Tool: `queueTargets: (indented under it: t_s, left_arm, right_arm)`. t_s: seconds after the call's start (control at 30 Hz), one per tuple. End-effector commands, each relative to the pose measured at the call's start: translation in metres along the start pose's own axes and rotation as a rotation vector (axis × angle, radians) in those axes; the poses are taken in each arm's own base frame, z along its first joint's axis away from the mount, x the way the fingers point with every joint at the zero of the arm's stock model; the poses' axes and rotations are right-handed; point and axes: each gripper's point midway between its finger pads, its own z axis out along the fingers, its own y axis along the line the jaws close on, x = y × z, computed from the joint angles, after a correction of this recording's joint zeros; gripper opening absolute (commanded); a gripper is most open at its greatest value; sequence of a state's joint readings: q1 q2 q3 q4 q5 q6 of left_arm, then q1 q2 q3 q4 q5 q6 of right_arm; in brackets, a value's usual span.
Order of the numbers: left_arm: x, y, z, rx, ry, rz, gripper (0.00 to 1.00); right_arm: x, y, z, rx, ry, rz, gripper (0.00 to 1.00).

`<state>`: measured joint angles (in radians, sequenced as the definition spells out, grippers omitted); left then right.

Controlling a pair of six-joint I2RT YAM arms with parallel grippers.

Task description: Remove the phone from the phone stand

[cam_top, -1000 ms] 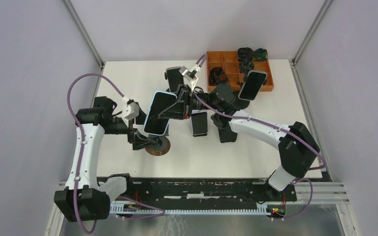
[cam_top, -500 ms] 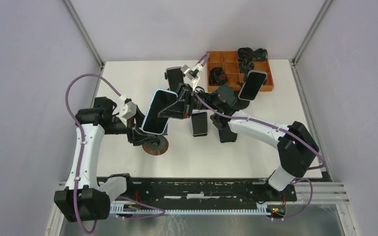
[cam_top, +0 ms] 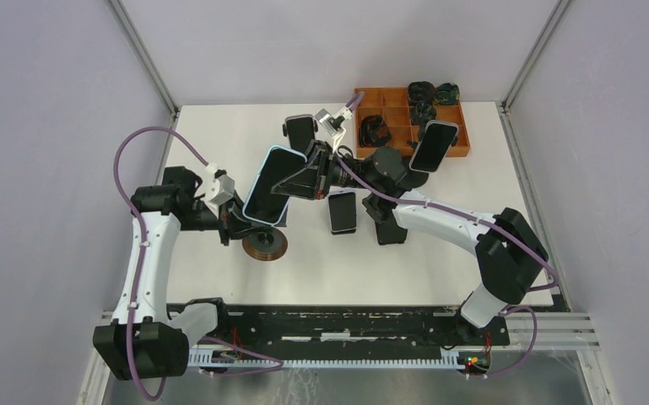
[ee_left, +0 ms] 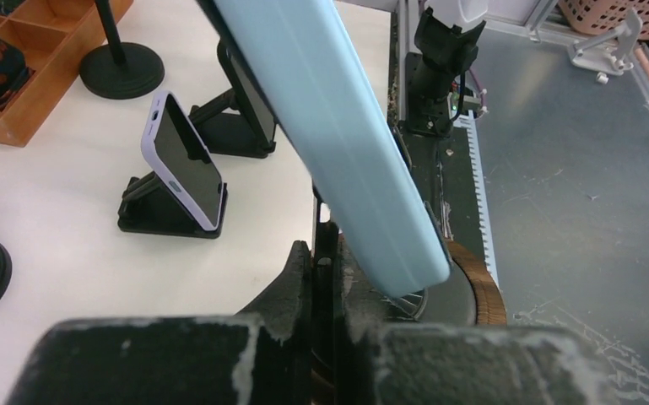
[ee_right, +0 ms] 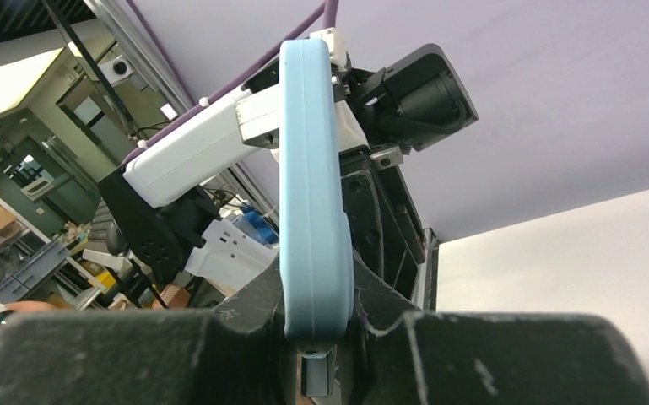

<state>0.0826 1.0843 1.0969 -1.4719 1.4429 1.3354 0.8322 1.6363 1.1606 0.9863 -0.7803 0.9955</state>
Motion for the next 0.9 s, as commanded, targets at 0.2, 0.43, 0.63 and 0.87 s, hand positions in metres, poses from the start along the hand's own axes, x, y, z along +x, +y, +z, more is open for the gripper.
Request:
queueTargets:
  t_s: [0.2,0.43,0.63,0.87]
  left_arm:
    - [-0.001,0.005,-0.004,-0.023,0.046,0.053,0.02]
    - [0.009,0.012,-0.005,-0.024,0.076,0.011,0.02]
    - [0.015,0.02,-0.008,-0.038,0.089,-0.029,0.02]
    - [0.014,0.027,-0.009,-0.047,0.078,-0.079,0.02]
  right_arm:
    - [-0.029,0.017,-0.017,-0.02,-0.102,-0.051,0.16]
    - [-0.029,0.011,-0.021,0.008,-0.105,-0.037,0.22]
    - [-0.025,-0.005,-0.024,0.088,-0.079,-0.058,0.31]
    - [-0.021,-0.012,-0.027,0.116,-0.067,-0.054,0.35]
